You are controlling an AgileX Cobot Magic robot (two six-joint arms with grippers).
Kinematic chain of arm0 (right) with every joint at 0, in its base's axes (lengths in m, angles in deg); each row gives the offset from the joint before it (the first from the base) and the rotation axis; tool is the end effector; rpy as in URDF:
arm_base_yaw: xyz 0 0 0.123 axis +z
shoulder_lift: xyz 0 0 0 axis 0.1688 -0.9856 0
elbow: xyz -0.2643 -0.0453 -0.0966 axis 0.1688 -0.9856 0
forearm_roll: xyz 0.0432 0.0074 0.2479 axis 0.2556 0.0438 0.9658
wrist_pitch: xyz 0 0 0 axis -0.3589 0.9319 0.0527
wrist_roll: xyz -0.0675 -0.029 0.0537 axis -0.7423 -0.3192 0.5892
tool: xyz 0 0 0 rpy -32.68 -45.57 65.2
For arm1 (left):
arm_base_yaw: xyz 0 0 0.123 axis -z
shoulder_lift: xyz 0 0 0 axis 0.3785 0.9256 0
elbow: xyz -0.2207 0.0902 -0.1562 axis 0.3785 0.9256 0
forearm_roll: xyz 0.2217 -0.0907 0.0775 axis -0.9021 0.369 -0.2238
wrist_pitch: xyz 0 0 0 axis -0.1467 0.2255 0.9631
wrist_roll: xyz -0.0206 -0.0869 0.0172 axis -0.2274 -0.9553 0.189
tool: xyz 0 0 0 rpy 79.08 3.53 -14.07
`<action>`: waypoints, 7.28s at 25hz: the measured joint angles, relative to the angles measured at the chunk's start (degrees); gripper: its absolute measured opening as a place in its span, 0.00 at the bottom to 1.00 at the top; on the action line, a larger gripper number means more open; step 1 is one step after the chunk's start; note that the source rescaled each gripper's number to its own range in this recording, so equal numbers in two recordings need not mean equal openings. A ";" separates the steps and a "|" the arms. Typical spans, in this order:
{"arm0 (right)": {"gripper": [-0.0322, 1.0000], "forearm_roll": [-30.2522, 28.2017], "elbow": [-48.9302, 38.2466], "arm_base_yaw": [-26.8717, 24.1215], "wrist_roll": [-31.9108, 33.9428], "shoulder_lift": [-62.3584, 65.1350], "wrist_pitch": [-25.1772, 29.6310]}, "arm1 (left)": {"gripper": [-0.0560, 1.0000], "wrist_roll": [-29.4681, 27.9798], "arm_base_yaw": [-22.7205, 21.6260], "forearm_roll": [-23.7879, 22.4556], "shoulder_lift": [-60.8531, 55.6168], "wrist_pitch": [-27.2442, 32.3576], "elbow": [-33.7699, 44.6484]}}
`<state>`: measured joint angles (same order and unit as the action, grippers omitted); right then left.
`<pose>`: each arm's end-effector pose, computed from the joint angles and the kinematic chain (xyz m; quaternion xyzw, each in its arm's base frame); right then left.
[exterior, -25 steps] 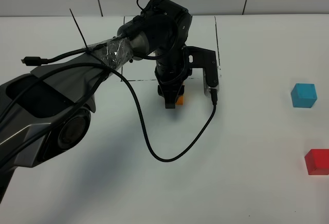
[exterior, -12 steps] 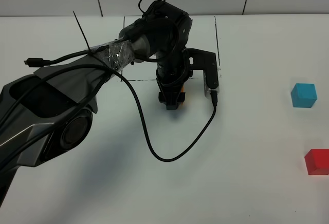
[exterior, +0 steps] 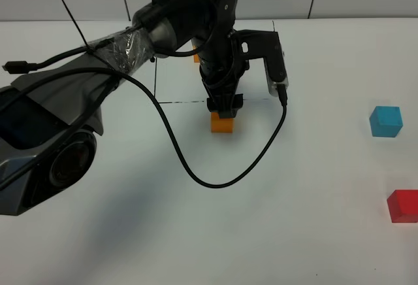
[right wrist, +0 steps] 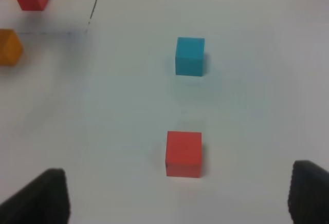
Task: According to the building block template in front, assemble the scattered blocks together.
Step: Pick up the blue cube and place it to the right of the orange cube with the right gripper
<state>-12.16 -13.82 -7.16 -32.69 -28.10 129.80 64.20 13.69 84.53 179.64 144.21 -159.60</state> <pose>-0.0036 -0.0008 0.2762 -0.0270 0.8575 0.0030 0.5137 0.4155 -0.3072 0.1849 0.6632 0.7318 -0.0098 0.1565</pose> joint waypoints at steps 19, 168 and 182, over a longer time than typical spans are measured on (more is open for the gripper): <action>0.74 0.00 0.00 0.00 0.00 0.00 -0.01 | 0.90 -10.66 -16.09 5.12 -16.19 -7.63 19.47; 0.74 0.00 0.00 0.00 0.00 0.00 -0.01 | 0.91 -40.53 -37.98 -0.02 -138.95 -4.33 97.52; 0.77 -2.97 8.62 0.00 3.14 -44.05 -9.46 | 0.91 -40.59 -37.98 -0.02 -138.95 -4.32 97.52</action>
<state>-15.12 -5.20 -7.16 -29.55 -72.15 120.34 23.61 -24.29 84.51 40.69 139.89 -62.08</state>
